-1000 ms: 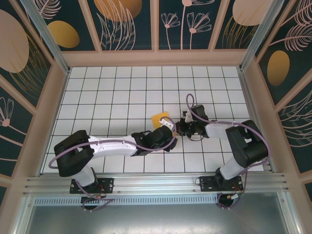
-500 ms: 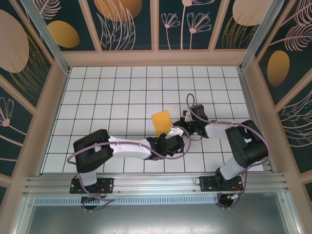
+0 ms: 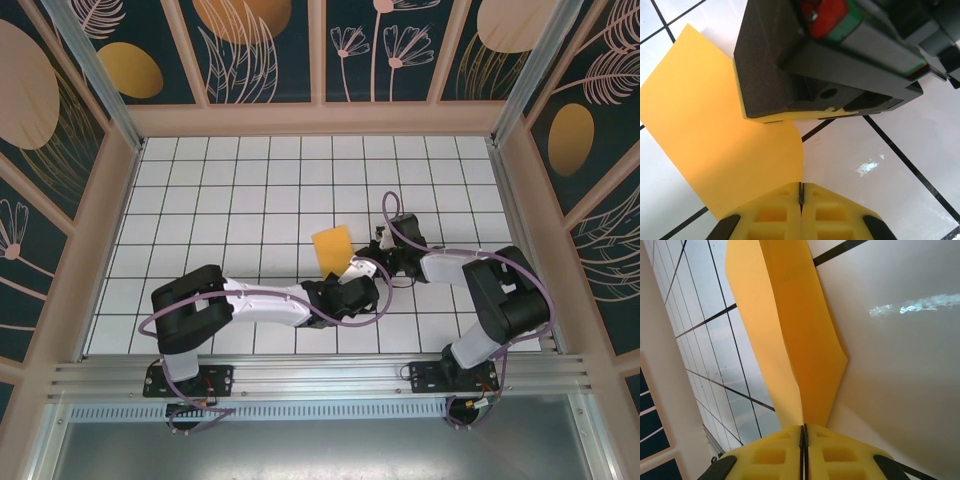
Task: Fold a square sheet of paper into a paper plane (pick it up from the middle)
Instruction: Third fold the triangle at the center of the table.
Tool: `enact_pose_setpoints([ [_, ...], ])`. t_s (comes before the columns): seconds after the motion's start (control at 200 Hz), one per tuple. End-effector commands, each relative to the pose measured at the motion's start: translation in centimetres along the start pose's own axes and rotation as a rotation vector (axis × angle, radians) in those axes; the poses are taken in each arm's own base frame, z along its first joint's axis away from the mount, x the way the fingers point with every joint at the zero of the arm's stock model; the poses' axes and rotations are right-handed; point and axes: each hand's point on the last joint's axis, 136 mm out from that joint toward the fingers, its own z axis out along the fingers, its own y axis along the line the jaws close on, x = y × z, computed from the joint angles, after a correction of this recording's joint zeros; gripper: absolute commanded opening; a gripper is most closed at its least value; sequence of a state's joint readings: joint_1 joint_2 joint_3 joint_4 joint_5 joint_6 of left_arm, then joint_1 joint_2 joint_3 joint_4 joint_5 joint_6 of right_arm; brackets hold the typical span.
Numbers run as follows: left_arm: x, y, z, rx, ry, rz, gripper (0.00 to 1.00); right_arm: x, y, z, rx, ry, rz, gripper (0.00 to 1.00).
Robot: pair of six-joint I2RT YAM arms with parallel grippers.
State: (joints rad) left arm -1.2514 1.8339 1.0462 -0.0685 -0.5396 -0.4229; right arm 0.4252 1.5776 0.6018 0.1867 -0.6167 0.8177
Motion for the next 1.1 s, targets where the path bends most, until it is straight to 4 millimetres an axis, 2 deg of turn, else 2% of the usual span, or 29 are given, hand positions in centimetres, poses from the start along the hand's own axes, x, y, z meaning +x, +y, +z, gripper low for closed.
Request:
enact_pose_setpoints([
  [0.0, -1.0, 0.0, -1.0, 0.021, -0.047, -0.042, 0.00, -0.9, 0.8, -0.5, -0.001, -0.026, -0.034, 0.17],
  [0.12, -1.3, -0.2, -1.3, 0.065, -0.070, -0.091, 0.00, -1.5, 1.1, -1.3, -0.001, -0.045, -0.055, 0.22],
  [0.155, -2.0, -0.3, -1.6, 0.091, -0.085, -0.121, 0.00, -1.8, 1.1, -1.7, 0.008, -0.056, -0.061, 0.24],
  [0.175, -1.2, 0.0, -1.4, 0.099, -0.073, -0.127, 0.00, -1.9, 1.0, -1.8, 0.012, -0.062, -0.063, 0.26],
  [0.265, -1.1, 0.2, -1.1, 0.175, -0.068, -0.197, 0.00, -2.3, 1.0, -2.6, 0.017, -0.078, -0.076, 0.35],
  [0.285, -1.9, 0.3, -1.8, 0.204, -0.090, -0.222, 0.00, -2.4, 1.0, -2.8, 0.019, -0.080, -0.079, 0.36],
  [0.435, -2.2, 0.7, -2.2, 0.314, -0.100, -0.294, 0.00, -3.4, 1.2, -3.6, 0.047, -0.104, -0.122, 0.37],
  [0.54, -1.6, 0.9, -2.1, 0.339, -0.084, -0.301, 0.00, -4.3, 2.5, -3.8, 0.039, -0.118, -0.197, 0.36],
  [0.61, -1.3, 1.0, -2.0, 0.338, -0.074, -0.305, 0.00, -4.8, 3.1, -3.4, 0.038, -0.095, -0.233, 0.34],
  [0.681, -1.2, 1.1, -2.0, 0.341, -0.071, -0.313, 0.00, -5.2, 2.8, -3.0, 0.075, -0.076, -0.246, 0.24],
  [0.811, -1.1, 1.2, -1.8, 0.335, -0.065, -0.317, 0.00, -5.4, 4.0, -1.9, 0.011, -0.031, -0.287, 0.26],
  [0.946, -0.8, 1.1, -1.5, 0.349, -0.050, -0.315, 0.00, -5.4, 5.2, 0.2, 0.008, 0.059, -0.363, 0.17],
  [1.096, -0.7, 1.3, -1.5, 0.346, -0.047, -0.316, 0.00, -5.3, 4.1, 2.9, 0.042, 0.146, -0.377, 0.14],
])
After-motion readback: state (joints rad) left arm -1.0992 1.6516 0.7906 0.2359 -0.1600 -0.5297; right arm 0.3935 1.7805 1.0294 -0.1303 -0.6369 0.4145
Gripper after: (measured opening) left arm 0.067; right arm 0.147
